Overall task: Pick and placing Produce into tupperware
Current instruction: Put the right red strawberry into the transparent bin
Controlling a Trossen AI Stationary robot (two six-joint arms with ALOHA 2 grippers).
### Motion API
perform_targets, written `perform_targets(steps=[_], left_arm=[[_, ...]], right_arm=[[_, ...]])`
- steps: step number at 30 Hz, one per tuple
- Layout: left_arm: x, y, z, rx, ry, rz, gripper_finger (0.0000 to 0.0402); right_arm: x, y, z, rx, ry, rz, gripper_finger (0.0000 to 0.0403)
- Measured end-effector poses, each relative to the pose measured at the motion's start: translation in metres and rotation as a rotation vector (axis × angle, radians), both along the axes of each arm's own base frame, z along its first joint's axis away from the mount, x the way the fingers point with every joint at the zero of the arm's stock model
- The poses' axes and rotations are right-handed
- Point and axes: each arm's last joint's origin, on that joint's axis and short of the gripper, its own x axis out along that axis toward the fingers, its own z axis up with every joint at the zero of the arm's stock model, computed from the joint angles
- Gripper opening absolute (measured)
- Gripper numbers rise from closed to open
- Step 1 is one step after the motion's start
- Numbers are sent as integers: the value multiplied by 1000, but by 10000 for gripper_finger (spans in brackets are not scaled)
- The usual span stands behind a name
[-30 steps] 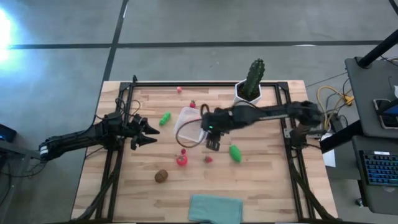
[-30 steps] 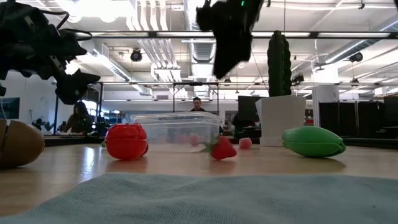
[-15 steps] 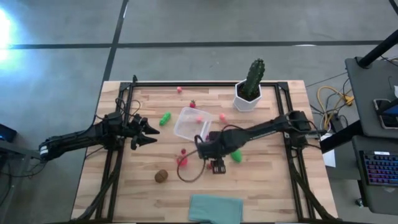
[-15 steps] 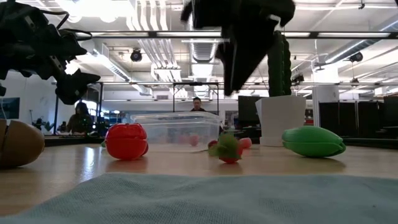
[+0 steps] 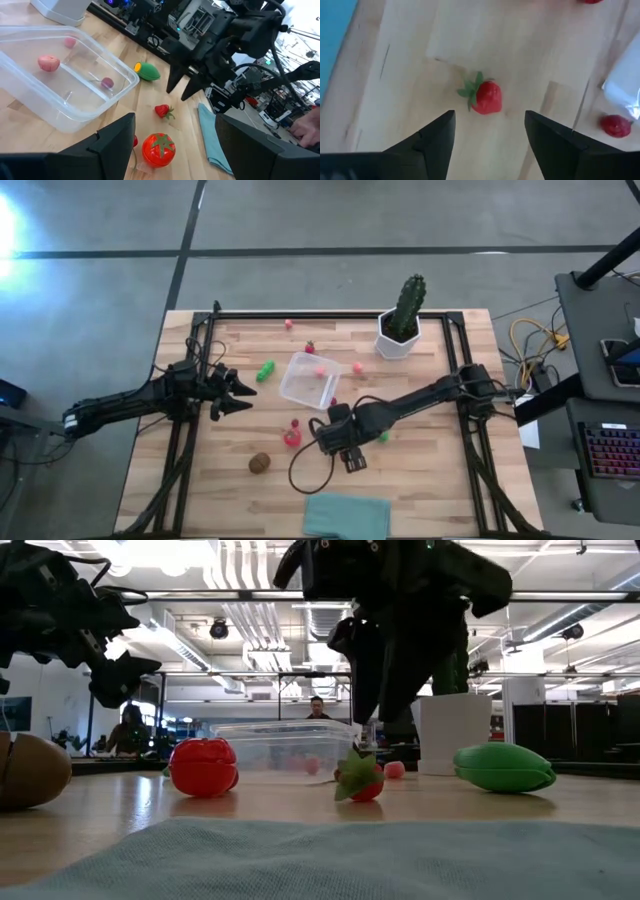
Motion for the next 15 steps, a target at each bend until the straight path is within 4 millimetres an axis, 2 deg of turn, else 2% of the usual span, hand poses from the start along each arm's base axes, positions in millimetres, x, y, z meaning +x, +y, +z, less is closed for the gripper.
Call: perform_targets(steps=[11,15], left_arm=[[0,0,0,0,1,0,261],[0,0,0,0,2,0,261]], right_arm=[[-8,1,-21,-42,21,297,241],[-7,-3,-23,-74,22,278,244]])
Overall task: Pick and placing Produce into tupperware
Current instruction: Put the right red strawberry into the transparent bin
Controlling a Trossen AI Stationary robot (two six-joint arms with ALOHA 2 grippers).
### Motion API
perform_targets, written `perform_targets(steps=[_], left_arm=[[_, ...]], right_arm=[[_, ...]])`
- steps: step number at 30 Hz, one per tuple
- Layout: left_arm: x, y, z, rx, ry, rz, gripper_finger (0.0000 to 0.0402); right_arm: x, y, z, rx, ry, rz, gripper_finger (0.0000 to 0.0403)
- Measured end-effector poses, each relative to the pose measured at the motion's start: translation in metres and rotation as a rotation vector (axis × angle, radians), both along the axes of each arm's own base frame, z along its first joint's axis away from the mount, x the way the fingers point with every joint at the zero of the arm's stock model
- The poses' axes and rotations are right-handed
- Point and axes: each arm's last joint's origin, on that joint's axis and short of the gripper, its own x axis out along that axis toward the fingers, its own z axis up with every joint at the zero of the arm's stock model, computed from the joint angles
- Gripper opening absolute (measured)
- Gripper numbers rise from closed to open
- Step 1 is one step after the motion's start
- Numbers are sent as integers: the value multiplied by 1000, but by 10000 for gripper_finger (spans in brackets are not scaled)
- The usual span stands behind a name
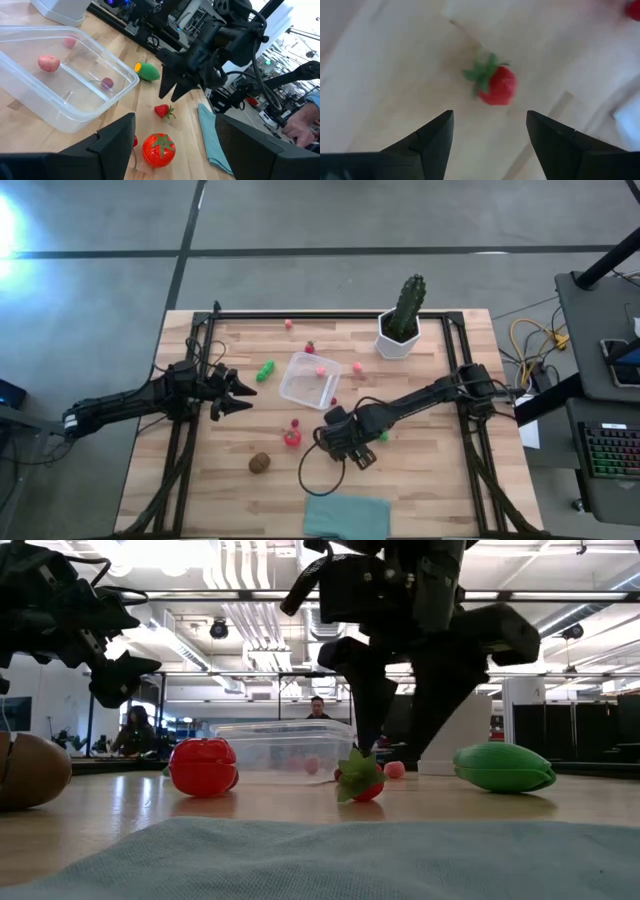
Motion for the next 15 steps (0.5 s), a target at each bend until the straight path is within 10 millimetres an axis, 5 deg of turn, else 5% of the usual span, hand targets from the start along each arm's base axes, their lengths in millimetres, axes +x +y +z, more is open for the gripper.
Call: perform_targets(steps=[5,15], left_arm=[[0,0,0,0,0,0,261],[0,0,0,0,0,0,261]], right_arm=[[1,-7,6,23,-15,-126,244],[0,-5,-6,9,-9,155,243]])
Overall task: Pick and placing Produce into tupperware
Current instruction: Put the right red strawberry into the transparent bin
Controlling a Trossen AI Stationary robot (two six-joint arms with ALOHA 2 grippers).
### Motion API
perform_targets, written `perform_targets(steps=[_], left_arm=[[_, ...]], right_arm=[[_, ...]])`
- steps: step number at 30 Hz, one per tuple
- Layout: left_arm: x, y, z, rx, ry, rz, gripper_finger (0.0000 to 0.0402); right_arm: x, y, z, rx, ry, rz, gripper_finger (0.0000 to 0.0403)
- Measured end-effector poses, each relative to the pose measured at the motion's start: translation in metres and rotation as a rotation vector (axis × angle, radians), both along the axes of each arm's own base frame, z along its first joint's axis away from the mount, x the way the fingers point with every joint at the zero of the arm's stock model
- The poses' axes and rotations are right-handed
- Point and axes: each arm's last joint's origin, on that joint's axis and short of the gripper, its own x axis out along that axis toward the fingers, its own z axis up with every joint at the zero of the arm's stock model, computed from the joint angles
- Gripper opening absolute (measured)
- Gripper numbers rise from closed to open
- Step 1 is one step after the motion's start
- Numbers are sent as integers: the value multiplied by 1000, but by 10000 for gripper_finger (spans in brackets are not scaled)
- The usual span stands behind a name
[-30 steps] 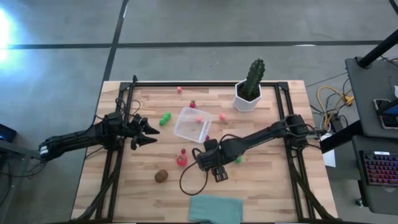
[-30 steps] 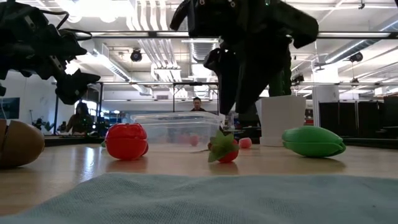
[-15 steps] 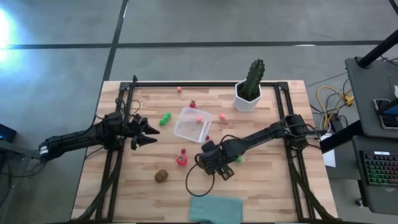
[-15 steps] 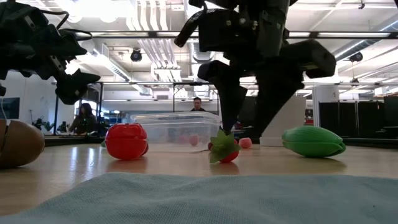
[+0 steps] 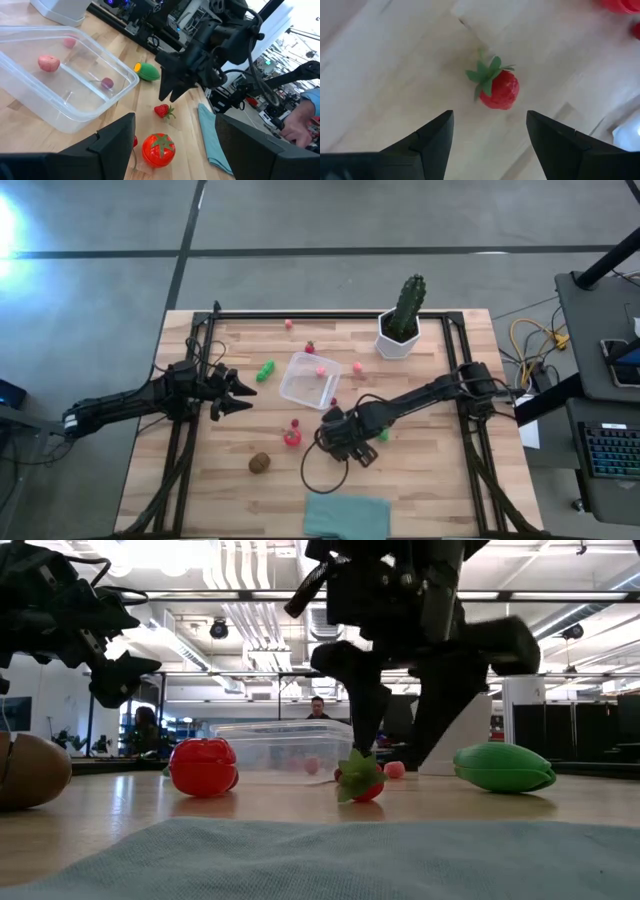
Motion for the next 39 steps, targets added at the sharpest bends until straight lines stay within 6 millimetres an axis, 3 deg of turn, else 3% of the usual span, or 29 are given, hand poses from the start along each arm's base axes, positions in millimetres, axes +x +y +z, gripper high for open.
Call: perform_targets(steps=[10,21,39], left_arm=[[0,0,0,0,0,0,261],[0,0,0,0,-1,0,261],[0,0,0,0,0,0,261]], right_arm=[[11,0,0,-25,-117,211,246],[1,-16,-21,-13,-41,155,233],[6,-10,-16,70,-71,28,232]])
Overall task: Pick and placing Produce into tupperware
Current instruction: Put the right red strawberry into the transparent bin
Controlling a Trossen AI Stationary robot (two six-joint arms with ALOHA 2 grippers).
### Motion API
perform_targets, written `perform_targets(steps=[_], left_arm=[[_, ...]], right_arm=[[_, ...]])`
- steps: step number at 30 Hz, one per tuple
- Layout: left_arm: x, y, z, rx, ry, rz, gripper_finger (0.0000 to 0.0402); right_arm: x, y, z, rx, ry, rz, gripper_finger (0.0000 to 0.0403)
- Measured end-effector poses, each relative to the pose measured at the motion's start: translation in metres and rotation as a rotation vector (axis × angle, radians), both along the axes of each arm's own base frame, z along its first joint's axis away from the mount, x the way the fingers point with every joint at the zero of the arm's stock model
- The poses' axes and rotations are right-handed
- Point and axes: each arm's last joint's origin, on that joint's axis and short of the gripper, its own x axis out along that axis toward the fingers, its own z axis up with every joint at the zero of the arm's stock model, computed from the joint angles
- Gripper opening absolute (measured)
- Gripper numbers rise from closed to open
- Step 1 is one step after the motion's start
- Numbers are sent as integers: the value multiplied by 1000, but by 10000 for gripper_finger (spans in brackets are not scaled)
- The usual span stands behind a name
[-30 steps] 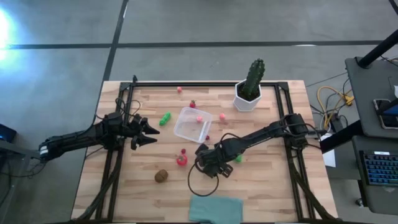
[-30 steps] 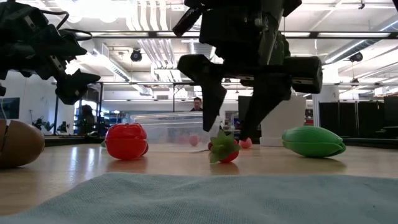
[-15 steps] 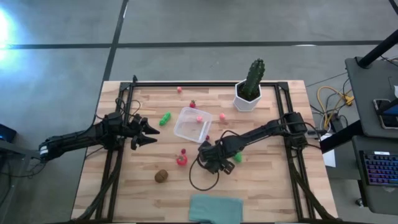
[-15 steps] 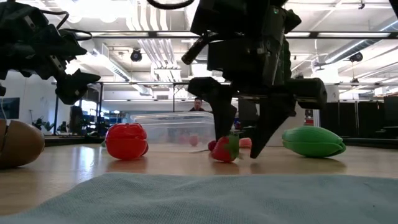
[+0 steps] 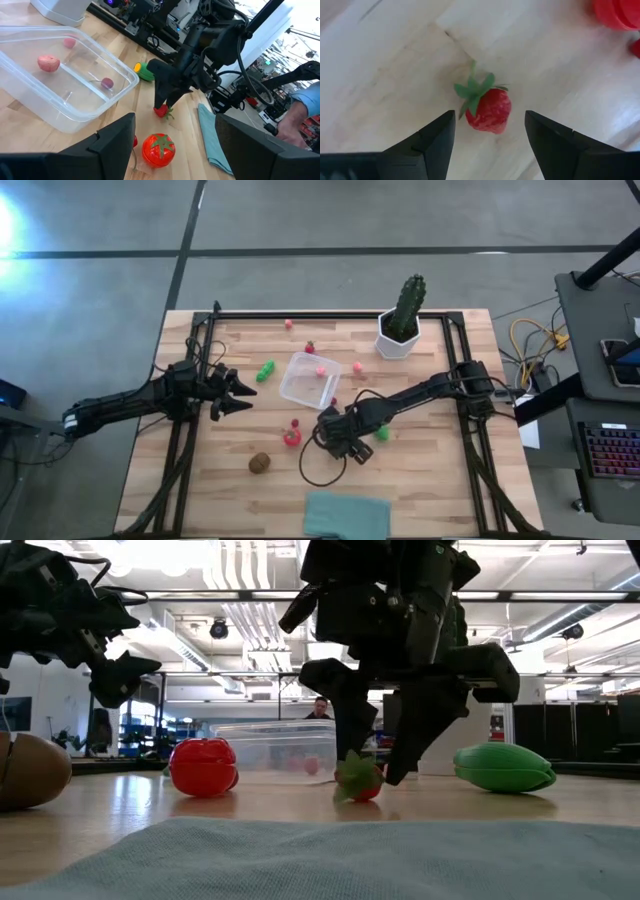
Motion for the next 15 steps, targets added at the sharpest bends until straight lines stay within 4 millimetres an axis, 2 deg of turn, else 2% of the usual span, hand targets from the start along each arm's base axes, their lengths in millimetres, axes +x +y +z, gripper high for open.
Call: perform_targets(steps=[9,15], left_arm=[[0,0,0,0,0,0,261],[0,0,0,0,0,0,261]], right_arm=[[1,1,0,7,-7,-22,219],[4,2,-10,1,0,-24,202]])
